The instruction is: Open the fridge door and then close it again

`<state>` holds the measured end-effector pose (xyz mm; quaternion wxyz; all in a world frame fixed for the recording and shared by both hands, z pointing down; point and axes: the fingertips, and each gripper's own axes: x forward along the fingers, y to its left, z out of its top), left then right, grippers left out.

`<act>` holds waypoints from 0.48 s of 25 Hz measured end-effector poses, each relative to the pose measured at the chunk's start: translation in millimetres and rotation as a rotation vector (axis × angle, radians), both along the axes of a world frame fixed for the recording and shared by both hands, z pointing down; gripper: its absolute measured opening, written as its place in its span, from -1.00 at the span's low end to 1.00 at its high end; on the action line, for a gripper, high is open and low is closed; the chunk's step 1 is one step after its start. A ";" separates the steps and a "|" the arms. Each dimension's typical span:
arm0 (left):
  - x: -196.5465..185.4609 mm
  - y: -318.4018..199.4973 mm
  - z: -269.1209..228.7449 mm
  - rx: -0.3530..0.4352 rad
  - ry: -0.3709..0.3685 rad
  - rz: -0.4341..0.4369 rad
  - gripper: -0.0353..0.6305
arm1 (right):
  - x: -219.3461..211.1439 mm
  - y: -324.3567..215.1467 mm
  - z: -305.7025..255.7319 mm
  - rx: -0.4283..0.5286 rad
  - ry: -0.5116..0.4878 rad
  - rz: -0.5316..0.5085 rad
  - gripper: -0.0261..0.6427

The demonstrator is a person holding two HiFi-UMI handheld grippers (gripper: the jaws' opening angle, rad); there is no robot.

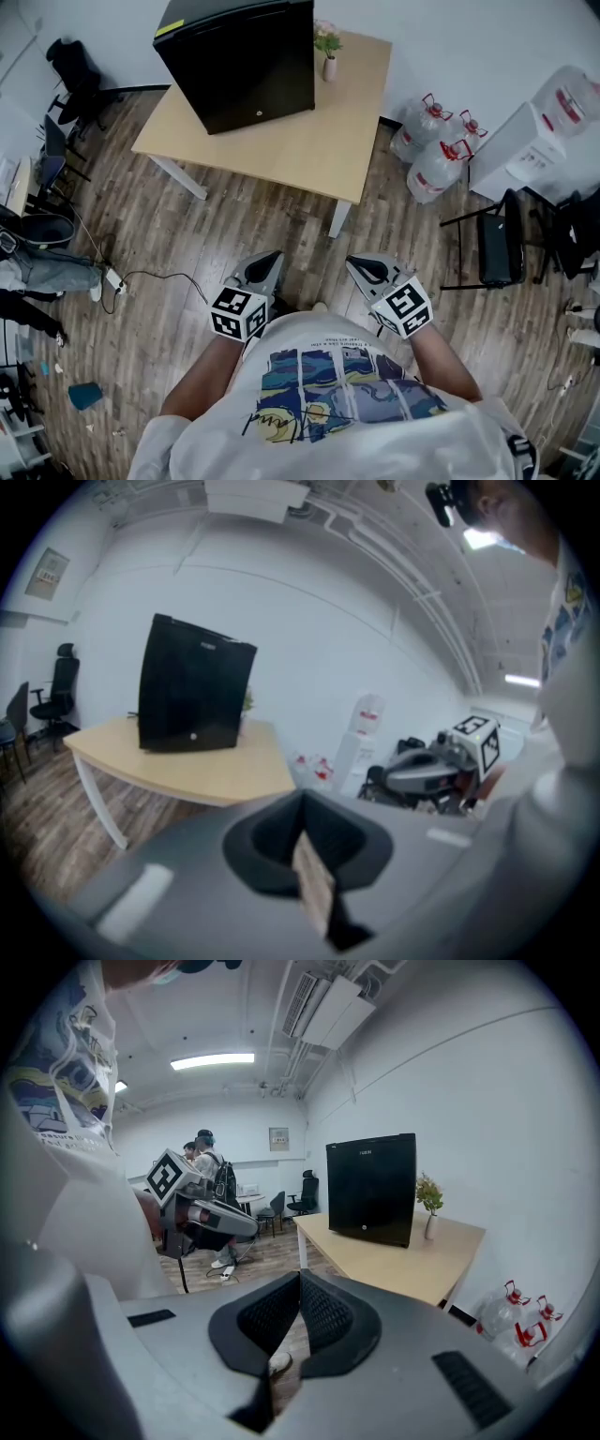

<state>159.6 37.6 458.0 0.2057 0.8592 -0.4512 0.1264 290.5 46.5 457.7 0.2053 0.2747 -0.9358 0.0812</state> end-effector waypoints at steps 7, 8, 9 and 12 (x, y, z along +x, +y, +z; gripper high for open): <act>12.6 -2.1 3.7 -0.007 -0.009 0.023 -0.87 | 13.1 1.6 5.4 -0.009 0.002 0.024 -0.89; 14.7 -2.0 4.8 -0.009 -0.011 0.026 -0.87 | 15.3 1.7 6.2 -0.010 0.001 0.026 -0.89; 16.4 -1.7 5.6 -0.010 -0.013 0.028 -0.87 | 17.3 2.2 7.2 -0.011 0.000 0.028 -0.89; 19.8 0.1 6.3 -0.014 -0.018 0.027 -0.87 | 21.3 3.9 10.0 -0.018 0.000 0.027 -0.89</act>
